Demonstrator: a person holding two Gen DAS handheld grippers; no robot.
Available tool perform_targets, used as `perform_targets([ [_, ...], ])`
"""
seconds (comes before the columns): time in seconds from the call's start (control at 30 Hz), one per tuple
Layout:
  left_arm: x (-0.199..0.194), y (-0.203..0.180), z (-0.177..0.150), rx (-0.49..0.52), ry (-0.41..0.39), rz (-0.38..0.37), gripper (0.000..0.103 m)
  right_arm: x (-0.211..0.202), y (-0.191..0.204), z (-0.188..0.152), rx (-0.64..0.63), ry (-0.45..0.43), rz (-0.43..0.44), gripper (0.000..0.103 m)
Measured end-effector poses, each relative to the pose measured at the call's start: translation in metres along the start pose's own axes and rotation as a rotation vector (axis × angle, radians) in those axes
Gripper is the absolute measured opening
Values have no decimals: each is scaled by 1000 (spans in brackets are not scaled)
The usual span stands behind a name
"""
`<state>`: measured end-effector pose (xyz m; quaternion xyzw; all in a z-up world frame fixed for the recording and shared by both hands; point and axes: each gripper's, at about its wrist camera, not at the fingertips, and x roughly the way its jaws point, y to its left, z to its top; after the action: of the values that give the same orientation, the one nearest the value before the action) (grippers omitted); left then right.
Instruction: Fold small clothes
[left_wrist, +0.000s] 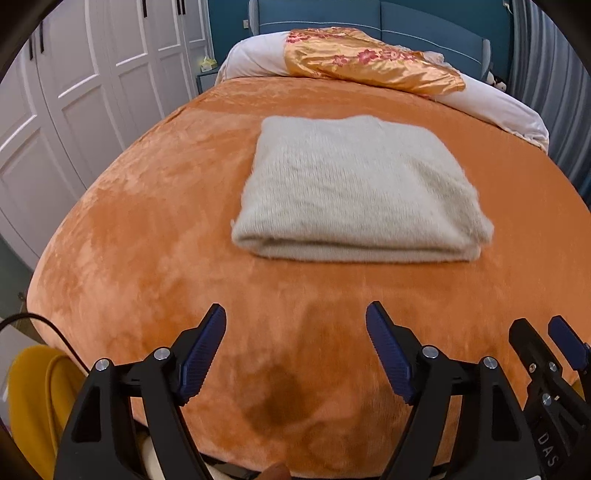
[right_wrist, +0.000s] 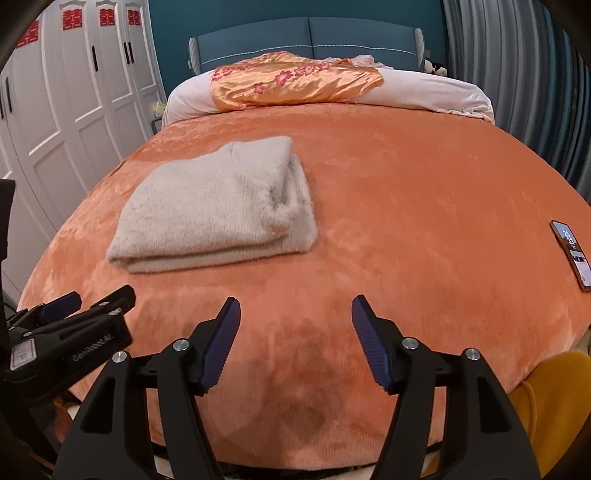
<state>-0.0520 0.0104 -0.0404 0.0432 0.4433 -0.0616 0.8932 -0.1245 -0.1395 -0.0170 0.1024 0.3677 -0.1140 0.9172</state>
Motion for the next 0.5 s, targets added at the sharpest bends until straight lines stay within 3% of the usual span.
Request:
perform_targets([
  [0.5,-5,-12,-10,3,-15,21,75,4,8,-13,-25,27,1,61],
])
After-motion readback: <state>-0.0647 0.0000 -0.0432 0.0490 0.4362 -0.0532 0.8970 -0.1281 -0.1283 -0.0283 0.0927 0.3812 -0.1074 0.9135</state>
